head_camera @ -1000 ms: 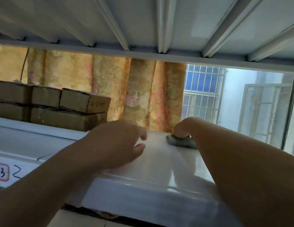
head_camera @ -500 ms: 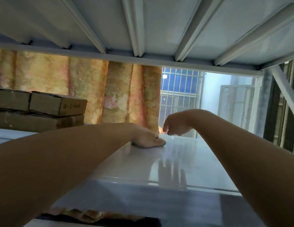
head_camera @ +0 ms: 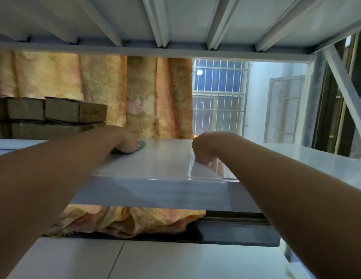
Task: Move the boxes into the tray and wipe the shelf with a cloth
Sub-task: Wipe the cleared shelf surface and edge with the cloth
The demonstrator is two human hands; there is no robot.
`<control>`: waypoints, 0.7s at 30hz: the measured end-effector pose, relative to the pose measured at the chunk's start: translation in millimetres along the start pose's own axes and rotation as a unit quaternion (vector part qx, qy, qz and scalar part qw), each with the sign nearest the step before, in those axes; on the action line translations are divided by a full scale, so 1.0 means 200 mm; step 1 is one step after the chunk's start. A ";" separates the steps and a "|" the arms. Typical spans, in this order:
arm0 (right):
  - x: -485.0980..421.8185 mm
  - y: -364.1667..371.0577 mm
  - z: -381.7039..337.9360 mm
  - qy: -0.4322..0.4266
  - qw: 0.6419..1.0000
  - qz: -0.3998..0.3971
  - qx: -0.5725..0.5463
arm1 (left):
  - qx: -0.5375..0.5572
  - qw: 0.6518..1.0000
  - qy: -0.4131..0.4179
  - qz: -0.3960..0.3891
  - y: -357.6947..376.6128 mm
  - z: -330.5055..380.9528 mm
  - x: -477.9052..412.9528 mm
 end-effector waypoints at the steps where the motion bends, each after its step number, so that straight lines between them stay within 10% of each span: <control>1: 0.00 -0.01 -0.02 0.000 1.000 -0.009 0.018 | 0.023 1.000 0.006 -0.005 0.01 -0.01 0.01; 10: 0.20 0.01 -0.05 -0.061 0.995 0.054 -0.064 | 0.303 0.939 0.148 -0.070 0.04 0.11 0.24; 21: 0.44 0.19 0.02 -0.139 0.963 0.206 -0.107 | 0.208 0.939 0.271 -0.035 0.04 0.33 0.38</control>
Point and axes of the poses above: each hand's wrist, its own x-axis away from the middle knuckle, its own y-axis out of the palm, z = x × y, the point moved 3 cm from there along -x, towards the middle knuckle, and after that the axes turned 3 degrees about -z, right-handed, at the moved point
